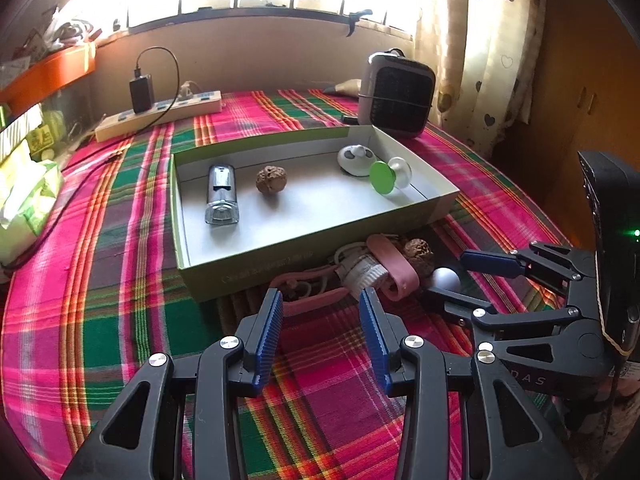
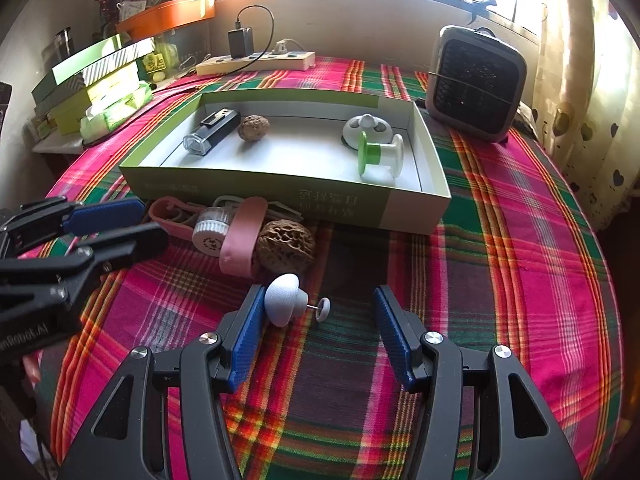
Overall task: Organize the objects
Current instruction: 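Close the right gripper on the white knob with a metal screw, then grasp the pink plastic hook with the left gripper while the right holds the knob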
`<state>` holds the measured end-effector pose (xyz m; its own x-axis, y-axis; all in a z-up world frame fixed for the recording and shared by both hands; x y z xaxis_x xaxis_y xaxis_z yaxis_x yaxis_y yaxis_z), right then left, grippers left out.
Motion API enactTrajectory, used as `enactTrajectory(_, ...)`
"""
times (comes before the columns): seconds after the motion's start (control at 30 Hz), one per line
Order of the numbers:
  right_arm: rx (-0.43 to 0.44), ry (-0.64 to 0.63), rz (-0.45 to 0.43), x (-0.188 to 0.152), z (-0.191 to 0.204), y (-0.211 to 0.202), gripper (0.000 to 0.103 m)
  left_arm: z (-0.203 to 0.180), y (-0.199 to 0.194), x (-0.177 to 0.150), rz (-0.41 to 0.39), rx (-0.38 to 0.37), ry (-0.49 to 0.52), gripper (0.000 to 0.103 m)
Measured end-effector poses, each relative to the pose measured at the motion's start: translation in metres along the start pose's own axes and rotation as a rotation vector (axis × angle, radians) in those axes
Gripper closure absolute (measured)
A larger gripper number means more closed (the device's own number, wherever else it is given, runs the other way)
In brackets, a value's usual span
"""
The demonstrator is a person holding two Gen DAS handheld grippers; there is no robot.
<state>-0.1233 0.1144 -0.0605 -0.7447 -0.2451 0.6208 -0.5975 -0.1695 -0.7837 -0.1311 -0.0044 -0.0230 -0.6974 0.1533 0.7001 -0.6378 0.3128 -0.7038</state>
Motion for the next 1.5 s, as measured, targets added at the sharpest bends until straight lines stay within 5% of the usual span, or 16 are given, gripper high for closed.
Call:
enactTrajectory(0.23,0.013,0.006,-0.007,0.001,0.001,0.0,0.047,0.006,0.001,0.012,-0.032,0.009,0.023,0.064)
enactTrajectory(0.53,0.033,0.01,-0.014,0.001,0.002,-0.002,0.07,0.0,0.017,0.011,0.021,-0.004,0.063,0.064)
enactTrajectory(0.9,0.029,0.028,-0.031,0.0,-0.005,-0.007,0.07,-0.011,0.016,0.004,0.052,-0.048,0.092,0.063)
enactTrajectory(1.13,0.023,0.04,-0.035,-0.003,-0.011,-0.01,0.07,-0.012,0.008,0.009,0.016,0.001,0.117,0.063)
enactTrajectory(1.5,0.026,0.061,-0.033,-0.006,-0.018,-0.01,0.07,0.004,0.024,0.008,0.066,-0.026,0.04,0.063)
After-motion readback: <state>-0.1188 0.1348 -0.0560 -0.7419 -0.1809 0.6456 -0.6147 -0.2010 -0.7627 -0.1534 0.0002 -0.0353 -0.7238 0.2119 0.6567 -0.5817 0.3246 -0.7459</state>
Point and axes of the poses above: each gripper's, at about its wrist camera, not at the fingertips, and y roughly the way its jaws point, z to its left, x to its top, the point moved 6 cm from there along y, roughly the way its jaws point
